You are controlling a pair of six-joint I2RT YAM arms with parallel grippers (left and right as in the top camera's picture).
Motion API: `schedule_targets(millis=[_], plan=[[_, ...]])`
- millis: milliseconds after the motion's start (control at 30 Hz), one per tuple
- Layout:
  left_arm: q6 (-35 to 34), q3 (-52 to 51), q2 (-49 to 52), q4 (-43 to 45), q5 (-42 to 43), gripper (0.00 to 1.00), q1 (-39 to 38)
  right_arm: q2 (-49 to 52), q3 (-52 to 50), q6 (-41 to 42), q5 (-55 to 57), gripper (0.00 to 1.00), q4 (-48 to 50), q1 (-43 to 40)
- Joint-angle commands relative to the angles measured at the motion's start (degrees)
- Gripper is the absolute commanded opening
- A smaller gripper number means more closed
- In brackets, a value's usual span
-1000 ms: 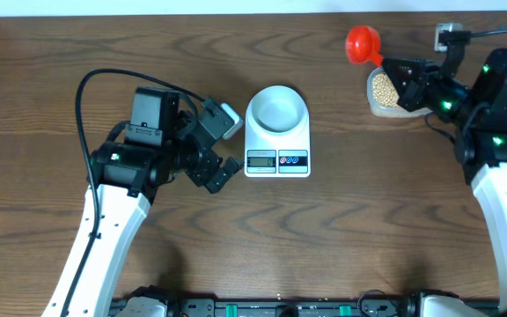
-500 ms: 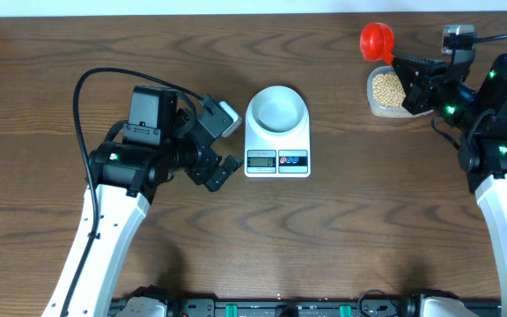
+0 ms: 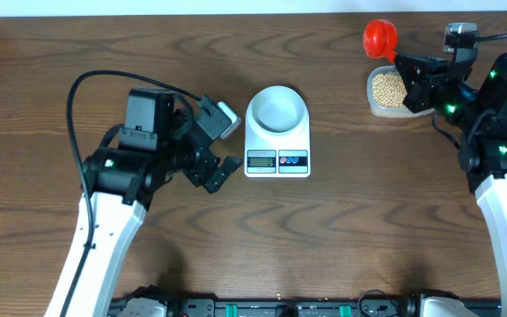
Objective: Scoop item into bowl and weigh 50g on scale
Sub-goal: 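Lower the red scoop with the right gripper into the soybean tub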
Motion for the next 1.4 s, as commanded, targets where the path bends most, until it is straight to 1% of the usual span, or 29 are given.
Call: schedule_targets(millis=[0, 133, 267, 600, 733, 933, 1200, 1367], plan=[[2.58, 1.92, -2.71, -0.48, 0.31, 0.98, 0.79, -0.24, 0.70, -1.03, 0.26, 0.01, 0.35, -0.13], [2.91, 1.90, -3.10, -1.90, 1.20, 0.98, 3.08, -0.24, 0.70, -1.03, 0.26, 0.01, 0.35, -0.13], [6.10, 1.90, -2.91, -4.37, 6.36, 0.98, 5.11, -0.24, 0.70, -1.03, 0.28, 0.01, 0.35, -0.13], [6.03, 1.90, -2.91, -4.74, 6.32, 0.98, 5.70, -0.24, 0.70, -1.03, 0.46, 0.01, 0.35, -0.13], [3.91, 1.88, -2.91, -5.62, 6.32, 0.98, 5.70, -0.24, 0.70, -1.03, 0.44, 0.01, 0.35, -0.13], [3.93, 1.88, -2.84, -6.05, 6.29, 0.97, 5.70, -0.24, 0.70, -1.07, 0.50, 0.01, 0.22, -0.15], [3.91, 1.88, -2.84, -6.05, 6.29, 0.98, 5.70, -0.26, 0.70, -3.80, 4.37, 0.01, -4.68, -0.15], [3.93, 1.88, -2.84, -6.05, 6.29, 0.98, 5.70, -0.26, 0.70, -3.82, 7.87, 0.01, -5.05, -0.15]])
